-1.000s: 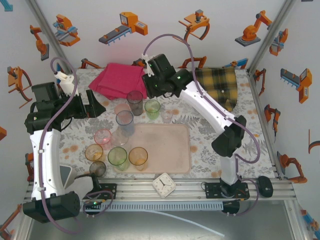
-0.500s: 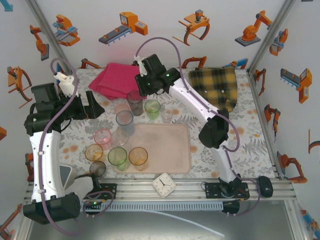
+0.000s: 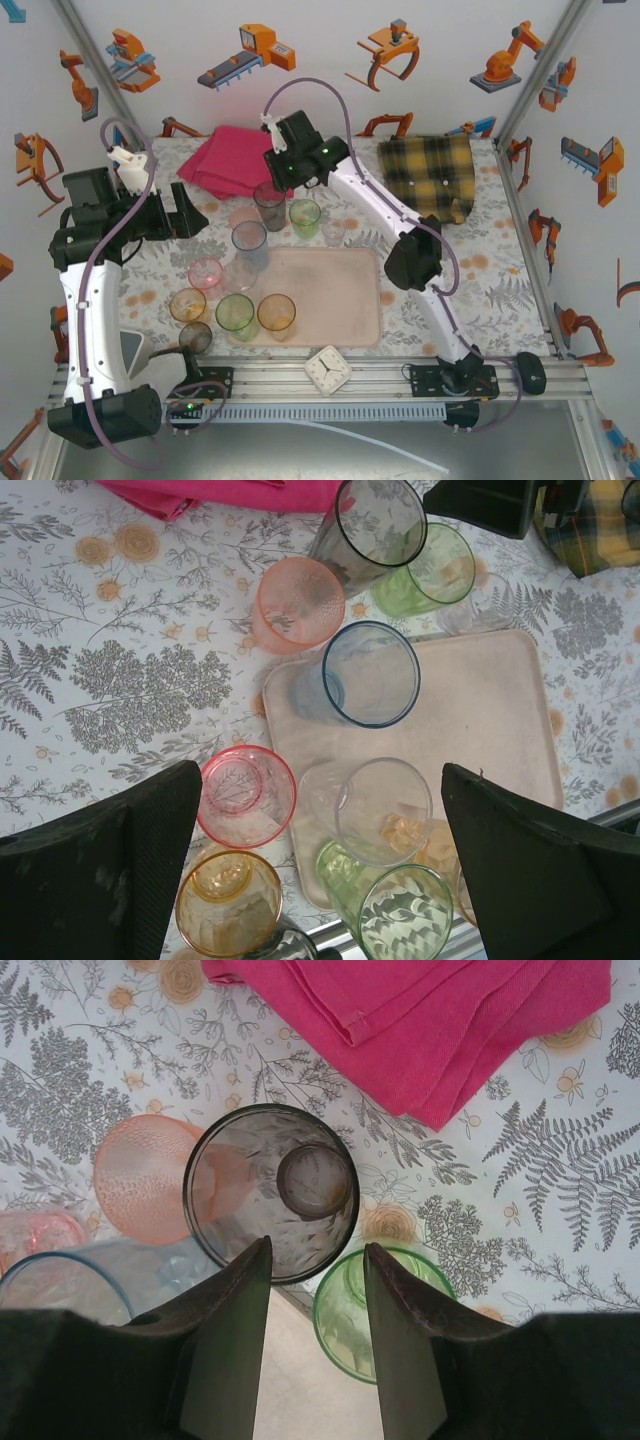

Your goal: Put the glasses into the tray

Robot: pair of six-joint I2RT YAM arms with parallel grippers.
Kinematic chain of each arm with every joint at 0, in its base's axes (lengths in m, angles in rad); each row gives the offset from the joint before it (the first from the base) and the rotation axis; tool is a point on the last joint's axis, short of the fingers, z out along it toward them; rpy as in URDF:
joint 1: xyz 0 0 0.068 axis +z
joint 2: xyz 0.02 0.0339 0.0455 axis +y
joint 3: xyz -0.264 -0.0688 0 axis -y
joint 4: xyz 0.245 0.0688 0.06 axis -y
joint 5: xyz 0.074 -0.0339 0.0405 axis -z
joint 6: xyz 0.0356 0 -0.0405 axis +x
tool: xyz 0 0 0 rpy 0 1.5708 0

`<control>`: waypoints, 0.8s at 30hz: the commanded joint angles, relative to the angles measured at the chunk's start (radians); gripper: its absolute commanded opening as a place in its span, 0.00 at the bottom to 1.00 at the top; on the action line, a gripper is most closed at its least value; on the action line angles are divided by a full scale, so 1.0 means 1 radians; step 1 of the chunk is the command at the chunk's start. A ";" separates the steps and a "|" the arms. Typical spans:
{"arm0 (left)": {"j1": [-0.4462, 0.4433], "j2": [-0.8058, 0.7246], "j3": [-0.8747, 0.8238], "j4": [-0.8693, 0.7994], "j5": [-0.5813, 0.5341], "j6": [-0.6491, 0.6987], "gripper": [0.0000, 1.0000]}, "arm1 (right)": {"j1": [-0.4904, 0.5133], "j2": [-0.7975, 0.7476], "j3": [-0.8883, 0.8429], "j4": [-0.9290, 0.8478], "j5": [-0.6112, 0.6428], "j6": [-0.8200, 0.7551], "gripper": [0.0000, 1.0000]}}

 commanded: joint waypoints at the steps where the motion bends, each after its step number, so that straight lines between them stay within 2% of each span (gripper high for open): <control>1: 0.008 0.002 -0.012 0.010 0.021 -0.012 0.97 | -0.019 0.033 0.046 0.013 -0.011 0.001 0.41; 5: 0.023 0.002 -0.016 0.016 0.058 -0.035 0.97 | -0.027 0.046 0.046 0.029 -0.014 0.016 0.41; 24: 0.036 -0.003 -0.030 0.029 0.059 -0.043 0.97 | -0.036 0.089 0.052 0.042 -0.058 0.035 0.39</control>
